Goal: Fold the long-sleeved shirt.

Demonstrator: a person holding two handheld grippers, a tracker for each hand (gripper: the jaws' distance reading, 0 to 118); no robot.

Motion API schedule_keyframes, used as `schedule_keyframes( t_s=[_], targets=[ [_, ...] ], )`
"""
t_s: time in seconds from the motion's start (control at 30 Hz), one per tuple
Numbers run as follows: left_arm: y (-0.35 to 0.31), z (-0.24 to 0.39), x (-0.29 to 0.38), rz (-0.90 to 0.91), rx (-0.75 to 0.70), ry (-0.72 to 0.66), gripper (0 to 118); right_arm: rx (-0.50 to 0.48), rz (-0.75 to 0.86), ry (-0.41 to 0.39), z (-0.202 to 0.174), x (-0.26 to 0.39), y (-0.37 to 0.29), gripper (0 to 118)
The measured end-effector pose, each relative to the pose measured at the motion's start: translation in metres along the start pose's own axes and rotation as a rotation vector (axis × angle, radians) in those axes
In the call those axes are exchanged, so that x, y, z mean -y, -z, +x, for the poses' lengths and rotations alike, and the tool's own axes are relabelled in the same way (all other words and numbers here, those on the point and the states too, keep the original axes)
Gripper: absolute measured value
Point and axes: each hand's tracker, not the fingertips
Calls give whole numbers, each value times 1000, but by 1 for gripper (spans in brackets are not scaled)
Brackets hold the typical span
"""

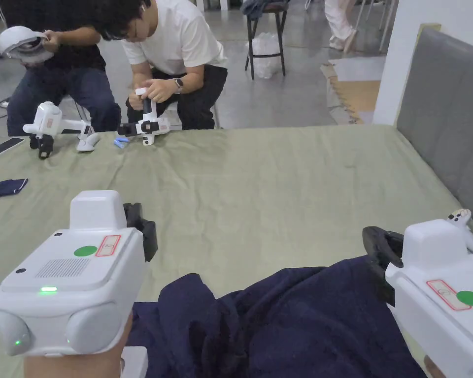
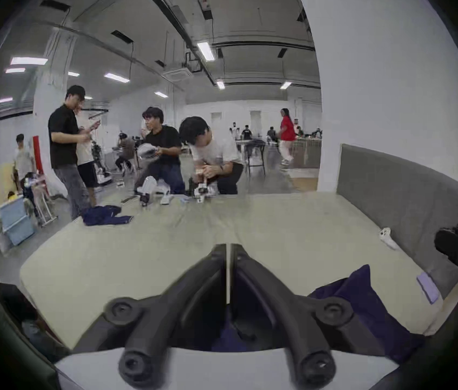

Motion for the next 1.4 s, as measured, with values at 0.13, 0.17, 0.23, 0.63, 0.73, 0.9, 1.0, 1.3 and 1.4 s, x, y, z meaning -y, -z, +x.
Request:
schedule_keyframes(
  t_s=[0.13, 0.17, 0.23, 0.63, 0.73, 0.9, 1.0, 1.3, 1.4],
  targets=[
    [37, -1, 8, -124, 114, -6, 2, 10, -19, 9, 2, 10, 0, 0],
    [52, -6, 7, -167, 129, -35, 2, 6, -28, 9, 3, 12, 1, 0],
    [90, -24, 2, -269, 145, -3, 2, -4, -49, 9, 5, 17, 3, 0],
    [240, -79, 106, -967, 176, -3, 100, -1, -157, 29, 22, 34, 27, 0],
    [257, -79, 132, -997, 146, -29, 101, 5, -186, 31, 22, 41, 29, 0],
    [251, -68, 154, -1062, 152, -50, 97, 8, -222, 26, 21, 52, 31, 0],
    [266, -70, 164, -1073, 167, 24, 85, 11, -242, 28, 21, 58, 36, 0],
    [246, -46, 154, -999, 160, 112, 16, -89, -442, 25, 51, 49, 137, 118],
    [247, -55, 153, -1006, 187, 91, 16, -142, -533, -12, 73, 51, 208, 118]
  ],
)
